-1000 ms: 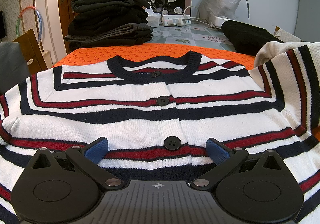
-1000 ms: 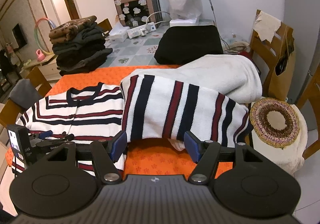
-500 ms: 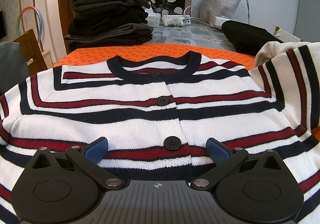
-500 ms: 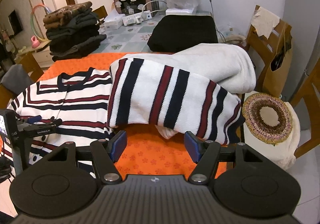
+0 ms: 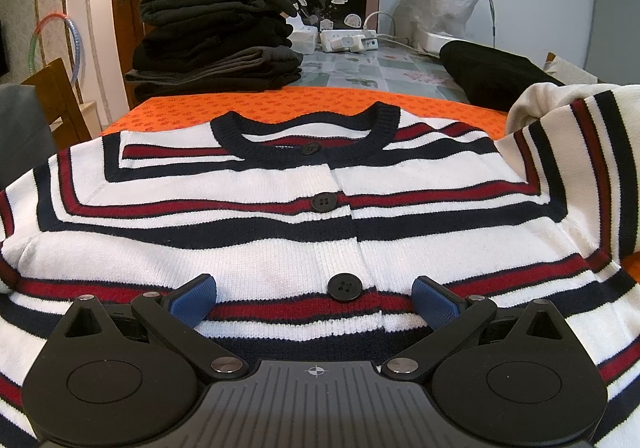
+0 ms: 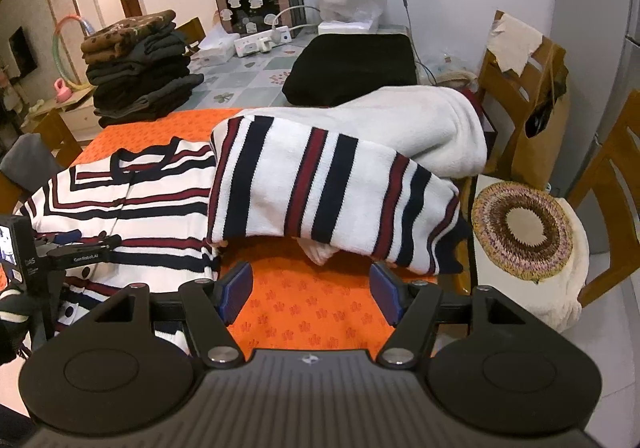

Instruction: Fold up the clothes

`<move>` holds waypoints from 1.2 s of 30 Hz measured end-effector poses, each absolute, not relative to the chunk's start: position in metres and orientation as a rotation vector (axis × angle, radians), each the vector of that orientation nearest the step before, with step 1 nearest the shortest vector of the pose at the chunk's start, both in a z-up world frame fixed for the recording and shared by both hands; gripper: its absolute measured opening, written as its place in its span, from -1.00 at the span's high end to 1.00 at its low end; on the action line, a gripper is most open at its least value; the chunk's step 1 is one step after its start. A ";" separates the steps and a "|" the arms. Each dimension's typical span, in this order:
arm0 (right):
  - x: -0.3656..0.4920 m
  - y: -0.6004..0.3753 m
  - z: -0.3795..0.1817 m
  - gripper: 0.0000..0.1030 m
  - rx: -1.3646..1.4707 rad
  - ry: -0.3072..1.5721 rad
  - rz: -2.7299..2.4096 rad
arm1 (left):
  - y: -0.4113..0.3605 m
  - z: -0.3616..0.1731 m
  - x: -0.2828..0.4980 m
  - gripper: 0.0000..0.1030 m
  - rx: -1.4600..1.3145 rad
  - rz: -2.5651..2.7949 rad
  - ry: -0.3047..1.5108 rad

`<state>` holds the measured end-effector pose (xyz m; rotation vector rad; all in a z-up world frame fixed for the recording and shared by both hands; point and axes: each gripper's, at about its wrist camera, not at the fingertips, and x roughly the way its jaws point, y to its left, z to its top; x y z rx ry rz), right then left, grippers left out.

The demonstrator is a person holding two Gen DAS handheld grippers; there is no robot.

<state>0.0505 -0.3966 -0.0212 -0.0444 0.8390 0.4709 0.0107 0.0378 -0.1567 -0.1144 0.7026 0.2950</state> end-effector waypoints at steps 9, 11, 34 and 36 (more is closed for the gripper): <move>0.043 -0.387 -0.021 -0.38 -0.038 0.827 0.524 | 0.037 -0.117 -0.034 -1.00 -0.012 0.364 0.591; 0.037 -0.382 -0.020 -0.38 -0.041 0.804 0.554 | 0.041 -0.096 -0.057 -1.00 -0.047 0.373 0.538; -0.144 -0.269 -0.101 -0.38 -0.123 0.822 0.685 | 0.009 0.007 -0.281 -1.00 0.084 0.319 0.450; -0.156 -0.256 -0.111 -0.38 -0.125 0.831 0.648 | 0.009 0.004 -0.295 -1.00 0.086 0.322 0.463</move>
